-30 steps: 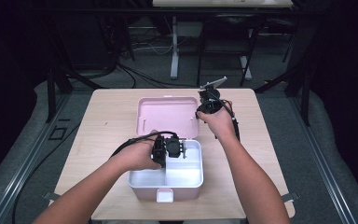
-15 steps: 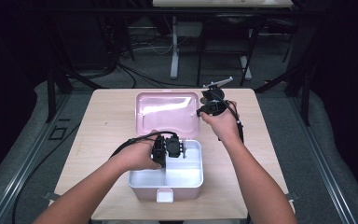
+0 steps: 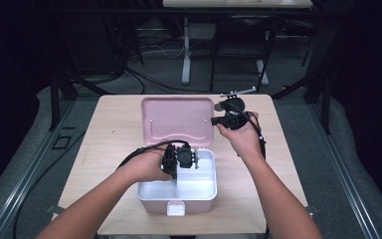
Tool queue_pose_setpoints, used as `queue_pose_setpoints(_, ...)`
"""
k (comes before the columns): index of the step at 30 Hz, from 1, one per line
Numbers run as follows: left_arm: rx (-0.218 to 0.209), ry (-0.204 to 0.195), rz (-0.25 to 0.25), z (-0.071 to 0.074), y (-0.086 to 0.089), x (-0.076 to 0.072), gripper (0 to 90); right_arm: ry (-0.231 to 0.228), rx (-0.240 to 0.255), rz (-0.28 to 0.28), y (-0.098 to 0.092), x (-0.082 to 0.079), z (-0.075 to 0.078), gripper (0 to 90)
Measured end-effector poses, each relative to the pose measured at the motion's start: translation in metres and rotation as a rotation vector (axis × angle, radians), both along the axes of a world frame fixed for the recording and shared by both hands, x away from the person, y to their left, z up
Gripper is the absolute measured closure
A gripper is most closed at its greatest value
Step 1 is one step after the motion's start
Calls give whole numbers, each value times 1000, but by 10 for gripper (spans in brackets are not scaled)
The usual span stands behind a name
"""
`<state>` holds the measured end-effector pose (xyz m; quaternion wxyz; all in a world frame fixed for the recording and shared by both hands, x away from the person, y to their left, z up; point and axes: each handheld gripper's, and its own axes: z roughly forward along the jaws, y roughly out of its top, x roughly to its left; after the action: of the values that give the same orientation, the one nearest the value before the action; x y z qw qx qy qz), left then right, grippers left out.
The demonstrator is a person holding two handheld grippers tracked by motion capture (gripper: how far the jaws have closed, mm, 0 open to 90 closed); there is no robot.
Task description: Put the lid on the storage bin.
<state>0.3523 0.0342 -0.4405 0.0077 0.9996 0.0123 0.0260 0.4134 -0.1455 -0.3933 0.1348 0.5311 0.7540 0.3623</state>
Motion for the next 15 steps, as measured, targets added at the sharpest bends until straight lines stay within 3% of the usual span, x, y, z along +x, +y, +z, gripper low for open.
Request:
queue_pose_setpoints(2, 0, 0, 0, 0, 0, 0, 867, -23, 14, 16, -1, -6, 0, 877)
queue_pose_setpoints(3, 0, 0, 0, 0, 0, 0, 868, -9, 34, 44, -3, -7, 1, 878)
queue_pose_setpoints(5, 0, -1, 0, 0, 0, 0, 867, -44, 16, 17, -2, -12, 1, 878)
queue_pose_setpoints(8, 1, -2, 0, 0, 0, 0, 867, -66, 28, 45, -3, -19, 1, 879)
queue_pose_setpoints(9, 2, -4, -1, 0, 0, 0, 867, -88, -10, 8, -1, -22, 1, 878)
queue_pose_setpoints(10, 2, -4, -1, 0, 0, 0, 867, -86, 20, 37, -3, -23, 0, 878)
queue_pose_setpoints(15, -2, -12, -2, 0, 0, -1, 867, -144, 0, 36, -2, -34, -1, 879)
